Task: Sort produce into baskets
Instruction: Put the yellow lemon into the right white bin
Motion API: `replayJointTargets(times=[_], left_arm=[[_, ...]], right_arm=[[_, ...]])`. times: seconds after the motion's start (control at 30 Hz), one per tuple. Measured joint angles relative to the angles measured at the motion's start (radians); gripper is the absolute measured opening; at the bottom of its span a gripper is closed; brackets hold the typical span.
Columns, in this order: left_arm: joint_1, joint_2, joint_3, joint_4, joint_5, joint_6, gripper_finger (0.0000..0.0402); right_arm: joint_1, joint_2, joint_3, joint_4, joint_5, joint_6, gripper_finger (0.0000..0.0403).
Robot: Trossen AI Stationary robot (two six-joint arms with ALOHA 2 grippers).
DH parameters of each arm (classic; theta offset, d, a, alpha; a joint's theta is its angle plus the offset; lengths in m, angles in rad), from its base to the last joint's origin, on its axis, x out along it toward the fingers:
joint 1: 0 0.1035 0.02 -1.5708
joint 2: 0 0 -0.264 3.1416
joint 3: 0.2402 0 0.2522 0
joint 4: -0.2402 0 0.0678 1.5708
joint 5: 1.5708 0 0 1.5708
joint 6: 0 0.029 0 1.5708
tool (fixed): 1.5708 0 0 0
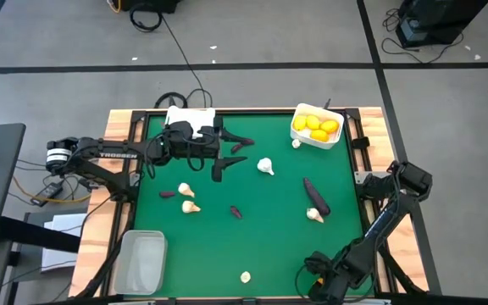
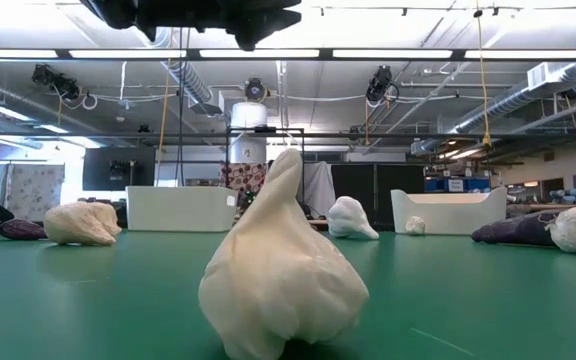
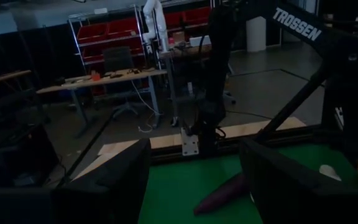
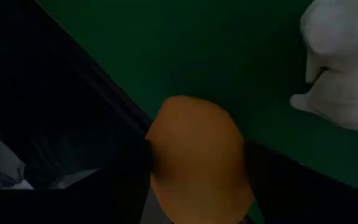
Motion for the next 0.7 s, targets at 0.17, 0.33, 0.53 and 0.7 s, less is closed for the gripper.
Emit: replayJointTargets(times=[0.17, 0.33, 0.53, 0.7], left_arm=[[0.000, 0.000, 0.000, 0.002, 0.000, 0.015, 0.0253], [0.000, 0.000, 0.000, -0.001, 0.000, 0.020, 0.0253], [0.000, 0.000, 0.000, -0.002, 0.000, 0.020, 0.0253], [0.000, 0.000, 0.000, -0.003, 0.000, 0.020, 0.0253]], right_arm=[[-0.003, -0.006, 0.003, -0.012, 0.009, -0.005, 0.0237], [-0.003, -0.027, -0.001, -0.050, 0.040, -0.009, 0.0235], [-0.003, -0.077, -0.001, -0.063, 0.108, -0.053, 0.0234], [-0.016, -0.167, 0.000, -0.122, 0.303, -0.146, 0.0234]])
